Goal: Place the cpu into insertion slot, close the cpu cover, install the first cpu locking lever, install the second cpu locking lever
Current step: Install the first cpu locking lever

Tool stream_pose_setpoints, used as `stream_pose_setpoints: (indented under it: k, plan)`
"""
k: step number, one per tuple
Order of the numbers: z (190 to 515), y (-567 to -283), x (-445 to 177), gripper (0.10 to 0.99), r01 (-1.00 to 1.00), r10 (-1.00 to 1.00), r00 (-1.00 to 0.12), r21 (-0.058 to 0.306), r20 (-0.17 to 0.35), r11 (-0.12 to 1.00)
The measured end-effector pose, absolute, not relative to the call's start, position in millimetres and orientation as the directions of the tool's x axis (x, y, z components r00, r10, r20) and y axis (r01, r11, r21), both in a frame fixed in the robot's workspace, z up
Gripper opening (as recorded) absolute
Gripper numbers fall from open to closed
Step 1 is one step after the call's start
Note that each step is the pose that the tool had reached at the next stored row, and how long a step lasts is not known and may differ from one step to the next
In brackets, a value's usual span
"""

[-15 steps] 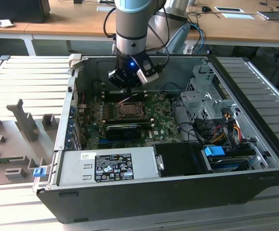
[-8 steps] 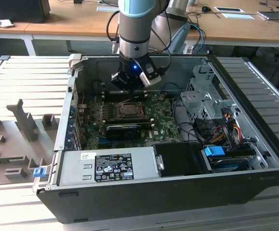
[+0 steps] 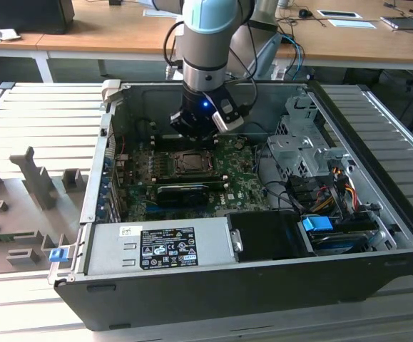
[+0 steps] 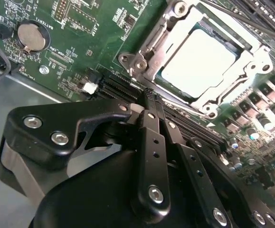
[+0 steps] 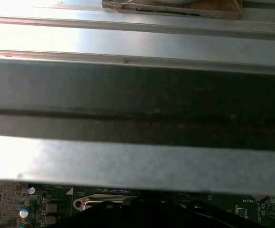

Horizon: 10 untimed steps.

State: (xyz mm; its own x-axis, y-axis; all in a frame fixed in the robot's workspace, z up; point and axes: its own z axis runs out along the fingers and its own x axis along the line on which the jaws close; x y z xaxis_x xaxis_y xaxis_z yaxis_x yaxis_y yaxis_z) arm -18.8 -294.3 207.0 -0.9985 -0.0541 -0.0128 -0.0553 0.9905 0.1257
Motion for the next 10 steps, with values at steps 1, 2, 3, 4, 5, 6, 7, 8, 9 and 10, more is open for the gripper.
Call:
stream_pose_setpoints:
  k: [1,2,3,4,5,6,7,8,9,10]
  plan:
    - [205.8,-294.3,-18.0,0.106,-0.055,-0.054,-0.998,0.126,-0.013,0.991]
    - [205.1,-294.3,-17.5,0.106,-0.055,-0.054,-0.998,0.126,-0.013,0.991]
    - [204.2,-294.3,-16.9,0.106,-0.056,-0.054,-0.998,0.126,-0.013,0.991]
    - [204.0,-294.4,-16.8,0.106,-0.055,-0.054,-0.998,0.125,-0.013,0.991]
    - [203.7,-294.3,-16.6,0.106,-0.056,-0.054,-0.998,0.126,-0.013,0.991]
    - [203.7,-294.3,-16.6,0.106,-0.056,-0.054,-0.998,0.126,-0.013,0.990]
    - [203.6,-294.4,-16.6,0.106,-0.056,-0.054,-0.998,0.126,-0.013,0.990]
    - [203.6,-294.5,-16.5,0.106,-0.056,-0.054,-0.998,0.126,-0.013,0.990]
    - [203.6,-294.5,-16.5,0.106,-0.056,-0.054,-0.998,0.126,-0.013,0.990]
    - [203.7,-294.8,-16.4,0.106,-0.056,-0.055,-0.998,0.126,-0.012,0.990]
